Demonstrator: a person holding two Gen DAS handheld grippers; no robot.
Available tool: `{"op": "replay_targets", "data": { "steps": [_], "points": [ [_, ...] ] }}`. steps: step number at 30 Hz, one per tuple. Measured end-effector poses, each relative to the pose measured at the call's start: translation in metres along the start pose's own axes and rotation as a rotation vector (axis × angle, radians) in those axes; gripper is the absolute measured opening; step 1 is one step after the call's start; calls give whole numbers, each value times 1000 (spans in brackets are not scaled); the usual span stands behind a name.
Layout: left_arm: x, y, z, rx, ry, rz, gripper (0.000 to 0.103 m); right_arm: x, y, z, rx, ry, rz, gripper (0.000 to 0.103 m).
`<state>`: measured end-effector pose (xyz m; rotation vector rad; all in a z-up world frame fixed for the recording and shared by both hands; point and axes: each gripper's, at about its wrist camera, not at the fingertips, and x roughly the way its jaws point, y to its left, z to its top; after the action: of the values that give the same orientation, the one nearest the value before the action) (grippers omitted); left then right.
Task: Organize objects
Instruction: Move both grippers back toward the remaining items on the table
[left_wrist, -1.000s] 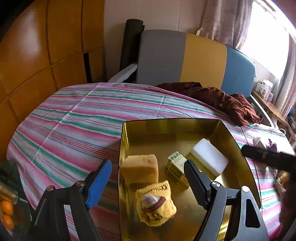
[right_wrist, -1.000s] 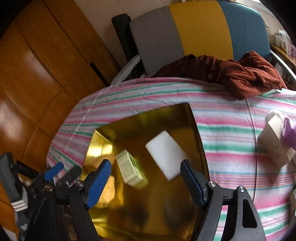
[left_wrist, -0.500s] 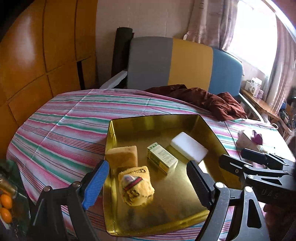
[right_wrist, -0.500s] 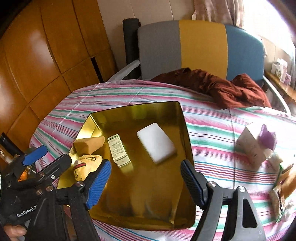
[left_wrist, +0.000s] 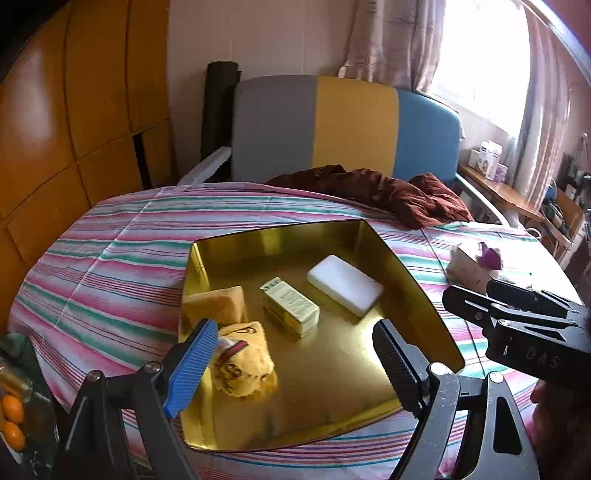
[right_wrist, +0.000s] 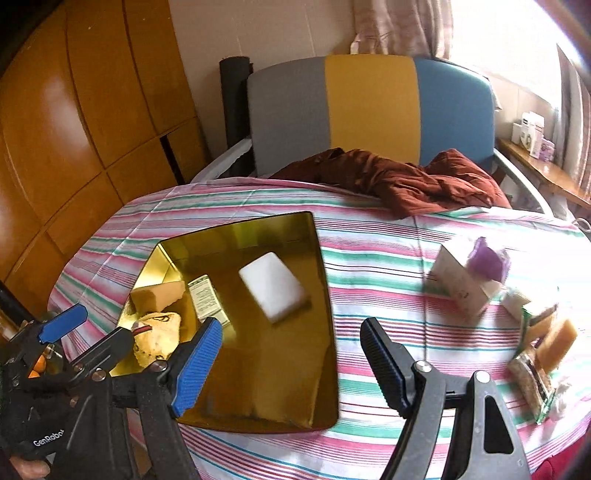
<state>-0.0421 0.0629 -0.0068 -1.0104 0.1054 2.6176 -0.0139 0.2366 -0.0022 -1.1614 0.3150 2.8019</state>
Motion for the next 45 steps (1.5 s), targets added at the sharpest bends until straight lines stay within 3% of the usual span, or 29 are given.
{"op": "replay_targets", "data": {
  "steps": [23,36,45],
  "points": [
    [-1,-61,-10,138,25,-91,86,-20,-72,-19,110,-20,-135,81],
    [7,-106,-11,240,48,-186,86,-47,-171,-32,287,5,-262,81],
    [15,-134,-13,299,72,-226,86,-62,-229,-21,377,-7,-323,81]
  ]
}}
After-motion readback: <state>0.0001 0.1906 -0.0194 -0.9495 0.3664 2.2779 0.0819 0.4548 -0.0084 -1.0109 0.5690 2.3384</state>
